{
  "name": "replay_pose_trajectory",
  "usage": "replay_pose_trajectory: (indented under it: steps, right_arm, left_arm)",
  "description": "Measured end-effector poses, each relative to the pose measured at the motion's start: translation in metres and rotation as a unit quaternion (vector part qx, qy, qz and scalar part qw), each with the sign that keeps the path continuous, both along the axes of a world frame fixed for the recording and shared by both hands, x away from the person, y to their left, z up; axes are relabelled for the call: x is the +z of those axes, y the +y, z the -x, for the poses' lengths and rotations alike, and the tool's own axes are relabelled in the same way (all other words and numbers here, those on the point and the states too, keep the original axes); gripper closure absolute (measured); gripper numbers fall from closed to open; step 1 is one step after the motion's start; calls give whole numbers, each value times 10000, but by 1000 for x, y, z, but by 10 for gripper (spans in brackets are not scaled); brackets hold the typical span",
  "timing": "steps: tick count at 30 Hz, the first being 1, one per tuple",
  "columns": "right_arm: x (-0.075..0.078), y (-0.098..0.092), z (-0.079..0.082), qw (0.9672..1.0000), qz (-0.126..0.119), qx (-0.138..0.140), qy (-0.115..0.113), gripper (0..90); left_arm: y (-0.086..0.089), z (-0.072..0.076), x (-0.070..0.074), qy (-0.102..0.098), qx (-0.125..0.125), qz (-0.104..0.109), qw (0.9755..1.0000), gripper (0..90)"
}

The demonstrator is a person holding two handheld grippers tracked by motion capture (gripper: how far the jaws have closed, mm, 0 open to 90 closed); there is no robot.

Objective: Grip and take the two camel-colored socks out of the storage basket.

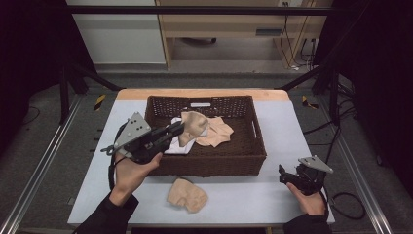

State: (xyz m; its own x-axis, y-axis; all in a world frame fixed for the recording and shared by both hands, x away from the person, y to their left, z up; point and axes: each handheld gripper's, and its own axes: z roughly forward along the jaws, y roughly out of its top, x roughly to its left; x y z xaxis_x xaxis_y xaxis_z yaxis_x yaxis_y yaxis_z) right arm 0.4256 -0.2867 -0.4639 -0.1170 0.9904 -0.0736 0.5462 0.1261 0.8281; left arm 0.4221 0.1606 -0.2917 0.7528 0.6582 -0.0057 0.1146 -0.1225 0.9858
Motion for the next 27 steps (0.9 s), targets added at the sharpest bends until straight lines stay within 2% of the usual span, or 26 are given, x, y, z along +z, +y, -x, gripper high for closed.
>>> replay_pose_trajectory:
  steps: [5, 12, 14, 17, 18, 22, 27]
  right_arm:
    - [0, 0, 0, 10000, 8, -3, 7, 58]
    - [0, -1, 0, 10000, 1, -15, 4, 58]
    - [0, -1, 0, 10000, 5, -15, 12, 58]
    - [0, 0, 1, 10000, 15, -9, 8, 59]
    - [0, 0, 1, 10000, 15, -9, 8, 59]
    - [0, -1, 1, 10000, 21, -10, 2, 59]
    - [0, 0, 1, 10000, 2, -17, 11, 59]
  left_arm:
    - [0, 19, -5, -39, -182, -83, 9998, 858]
    - [3, 36, -17, 4, -326, -177, 9993, 858]
    - [3, 40, -24, 77, -366, -216, 9991, 858]
    - [2, 48, -40, 219, -478, -396, 9978, 858]
    - [2, 48, -40, 219, -478, -396, 9978, 858]
    - [-1, 52, -56, 386, -576, -549, 9961, 858]
    - [-8, 49, -86, 731, -633, -821, 9919, 858]
